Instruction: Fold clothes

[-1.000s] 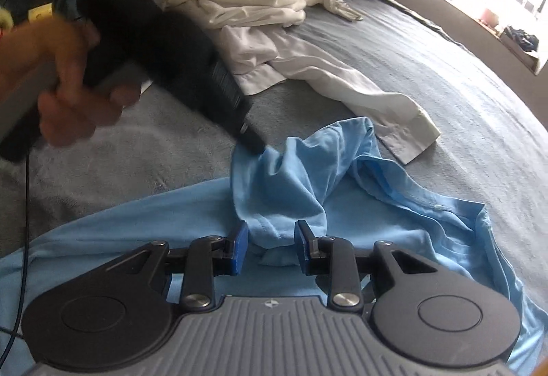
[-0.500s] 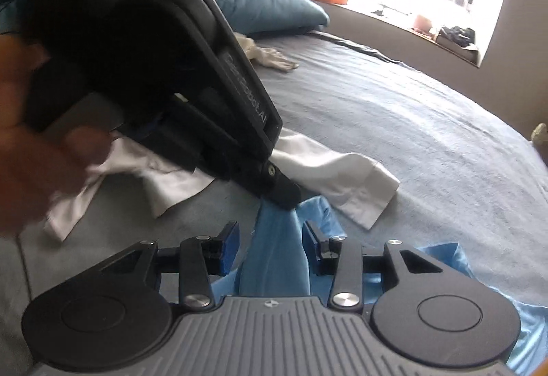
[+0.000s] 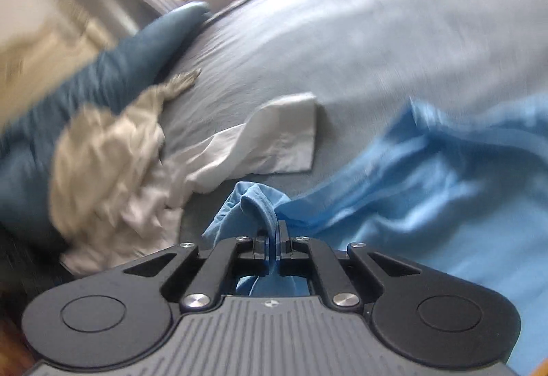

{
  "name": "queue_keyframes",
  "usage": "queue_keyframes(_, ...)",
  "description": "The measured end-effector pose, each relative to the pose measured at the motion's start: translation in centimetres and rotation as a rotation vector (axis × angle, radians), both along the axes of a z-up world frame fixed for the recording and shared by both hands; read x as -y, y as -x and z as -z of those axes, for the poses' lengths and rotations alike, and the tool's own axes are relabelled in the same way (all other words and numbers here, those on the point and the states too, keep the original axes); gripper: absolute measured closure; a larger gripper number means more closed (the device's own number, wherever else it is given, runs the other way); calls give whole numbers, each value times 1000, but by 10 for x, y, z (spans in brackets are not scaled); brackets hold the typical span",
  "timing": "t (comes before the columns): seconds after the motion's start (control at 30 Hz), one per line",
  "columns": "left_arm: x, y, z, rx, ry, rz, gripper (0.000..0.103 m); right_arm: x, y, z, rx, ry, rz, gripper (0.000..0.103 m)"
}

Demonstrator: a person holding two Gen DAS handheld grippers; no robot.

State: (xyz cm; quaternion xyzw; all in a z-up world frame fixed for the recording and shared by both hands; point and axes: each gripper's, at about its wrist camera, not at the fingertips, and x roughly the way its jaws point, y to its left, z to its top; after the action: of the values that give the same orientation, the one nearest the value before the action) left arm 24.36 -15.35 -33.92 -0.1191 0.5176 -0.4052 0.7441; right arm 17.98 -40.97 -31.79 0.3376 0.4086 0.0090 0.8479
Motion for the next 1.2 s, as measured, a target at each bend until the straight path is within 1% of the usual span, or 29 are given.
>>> queue_keyframes(0.03, 10, 10, 2, 53, -38, 50, 81, 9, 1, 9, -13, -58, 31, 99)
queue_keyframes(0.07, 21, 21, 3, 124, -80, 99, 81, 16, 2, 16, -23, -105, 56, 99)
queue_keyframes(0.17, 47, 45, 7, 311, -183, 204, 79, 28, 3, 28, -29, -163, 82, 99)
queue_keyframes(0.23, 56, 51, 10, 387, -222, 242, 78, 37, 4, 36, -32, -202, 100, 99)
queue_keyframes(0.37, 64, 47, 18, 438, -256, 279, 79, 45, 2, 44, -44, -222, 91, 99)
queue_keyframes(0.4, 67, 47, 17, 462, -258, 286, 79, 46, 2, 46, -47, -221, 84, 99)
queue_keyframes(0.53, 81, 52, 18, 565, -283, 376, 79, 51, -2, 53, -60, -216, 61, 99)
queue_keyframes(0.63, 91, 56, 23, 624, -312, 440, 78, 57, -1, 60, -67, -225, 61, 99)
queue_keyframes(0.77, 102, 58, 29, 666, -331, 496, 78, 63, -1, 69, -77, -244, 69, 99)
queue_keyframes(0.9, 107, 57, 34, 663, -332, 529, 77, 67, -1, 76, -83, -259, 69, 99)
queue_keyframes(1.0, 110, 54, 38, 641, -327, 535, 77, 68, -2, 79, -89, -260, 64, 99)
queue_keyframes(1.1, 108, 49, 38, 602, -303, 513, 77, 69, -3, 79, -87, -260, 60, 99)
queue_keyframes(1.17, 106, 46, 38, 569, -281, 493, 78, 69, -3, 78, -83, -255, 59, 99)
queue_keyframes(1.2, 104, 44, 37, 555, -267, 484, 82, 69, -3, 77, -79, -253, 59, 99)
